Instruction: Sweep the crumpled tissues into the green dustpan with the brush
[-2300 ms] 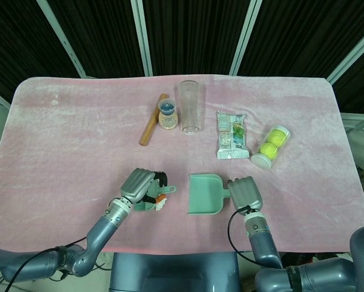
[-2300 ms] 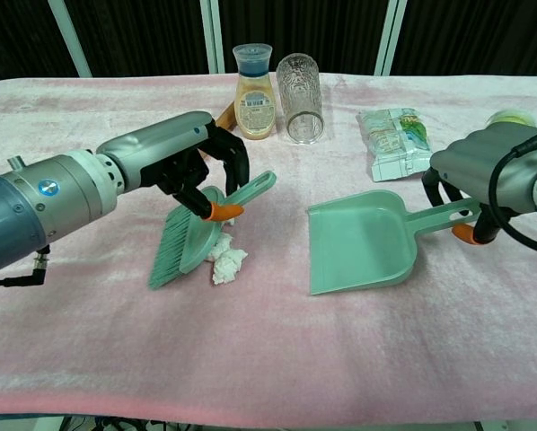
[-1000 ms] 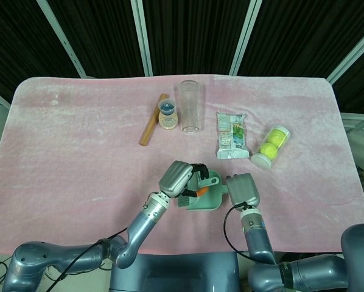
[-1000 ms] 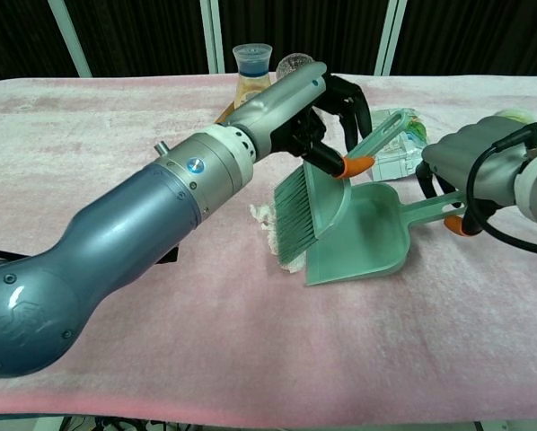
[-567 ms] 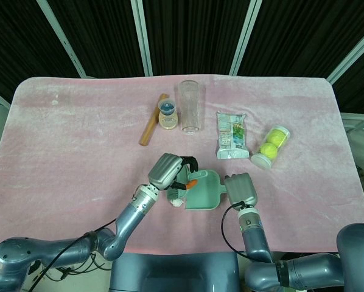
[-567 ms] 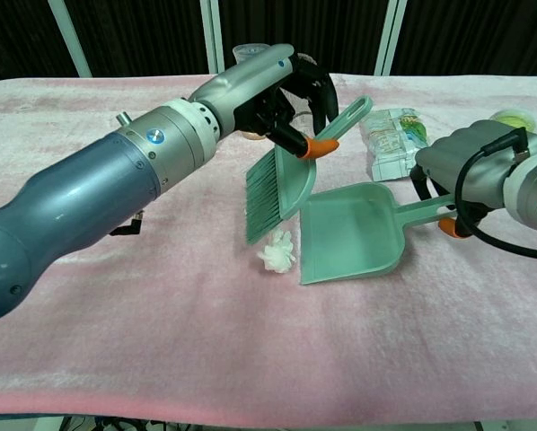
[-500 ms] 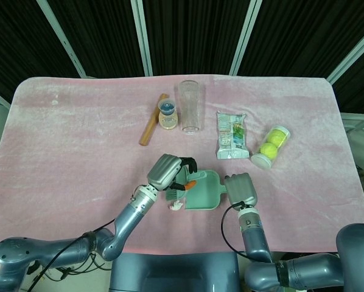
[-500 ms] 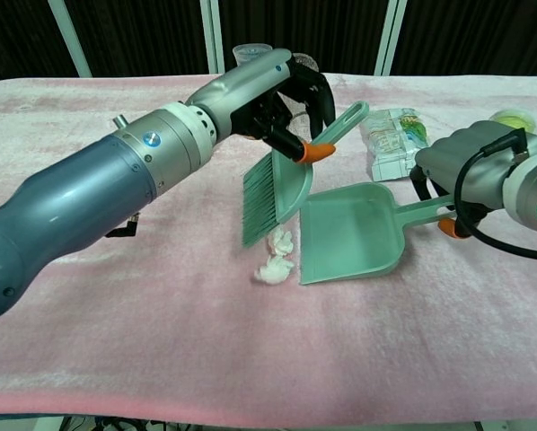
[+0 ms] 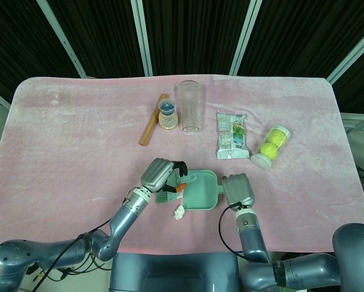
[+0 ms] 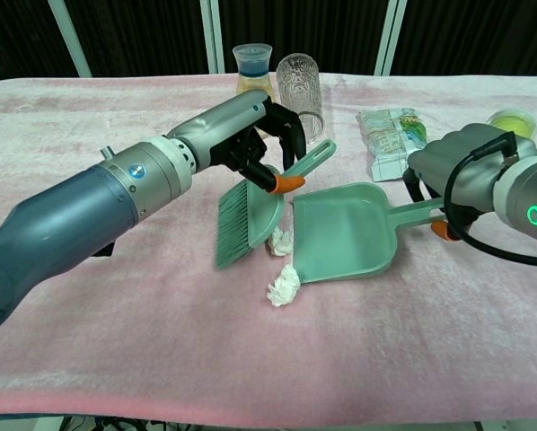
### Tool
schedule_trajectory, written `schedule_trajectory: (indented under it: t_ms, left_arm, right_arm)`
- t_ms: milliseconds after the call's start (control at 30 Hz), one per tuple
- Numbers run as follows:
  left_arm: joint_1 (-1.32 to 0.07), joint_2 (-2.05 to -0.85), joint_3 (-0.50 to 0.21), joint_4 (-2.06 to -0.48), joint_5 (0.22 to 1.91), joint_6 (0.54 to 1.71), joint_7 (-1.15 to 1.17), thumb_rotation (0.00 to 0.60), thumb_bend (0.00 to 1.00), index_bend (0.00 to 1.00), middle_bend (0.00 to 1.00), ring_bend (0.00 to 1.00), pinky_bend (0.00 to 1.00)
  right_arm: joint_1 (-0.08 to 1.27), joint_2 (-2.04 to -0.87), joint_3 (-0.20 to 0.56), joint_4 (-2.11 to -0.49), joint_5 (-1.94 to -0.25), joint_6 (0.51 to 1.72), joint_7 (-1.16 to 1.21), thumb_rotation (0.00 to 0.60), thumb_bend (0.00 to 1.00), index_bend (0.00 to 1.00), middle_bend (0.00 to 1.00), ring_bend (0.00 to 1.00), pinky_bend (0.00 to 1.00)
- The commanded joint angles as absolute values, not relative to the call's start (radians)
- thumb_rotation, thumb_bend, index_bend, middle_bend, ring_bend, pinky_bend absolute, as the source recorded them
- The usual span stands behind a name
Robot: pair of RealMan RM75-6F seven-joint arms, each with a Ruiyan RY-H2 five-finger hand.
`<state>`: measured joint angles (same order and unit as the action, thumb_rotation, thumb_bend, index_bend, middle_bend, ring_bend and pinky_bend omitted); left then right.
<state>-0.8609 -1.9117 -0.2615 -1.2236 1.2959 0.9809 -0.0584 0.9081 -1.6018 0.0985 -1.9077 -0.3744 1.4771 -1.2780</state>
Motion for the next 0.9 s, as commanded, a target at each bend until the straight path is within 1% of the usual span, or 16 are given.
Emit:
schedule_trajectory:
  t_ms: [33,233,567,767,900]
  left_arm:
    - [-0.867,-1.93,-0.264,-1.205,1.302,0.985,-0.07,0.6,0.35,0.61,0.65,0.89,1.0]
    - [-0.897,-1.988,-0.28,-1.143,1.319,0.987,-0.101,0.6,0.35,0.61,0.65,0.89,1.0]
    - [-0.992,-2.115,-0.333,-1.015,1.352,0.99,-0.158,0.6,0.35,0.61,0.65,0.89,1.0]
    - [-1.039,-2.163,-0.374,-0.985,1.363,1.008,-0.188,0.6,0.35,0.61,0.65,0.89,1.0]
    - [-1.057,-2.167,-0.389,-0.993,1.378,1.029,-0.204,0.6,0.35,0.61,0.65,0.89,1.0]
  right_arm:
    - [0.91,-1.606,0.101,-1.906,-0.372,1.48,-1.281,0.6,0.45,0.6,0.55,0.65,0.79]
    - [0.908,-1.61,0.103,-1.901,-0.364,1.484,-1.282,0.6,0.45,0.6,0.55,0.65,0.79]
    - [0.907,-1.612,0.107,-1.902,-0.372,1.489,-1.281,0.6,0.45,0.6,0.55,0.65,0.79]
    - [0.904,-1.608,0.108,-1.902,-0.373,1.49,-1.278,0.6,0.45,0.6,0.55,0.65,0.79]
    - [0.902,-1.604,0.108,-1.901,-0.373,1.489,-1.276,0.6,0.45,0.6,0.55,0.65,0.79]
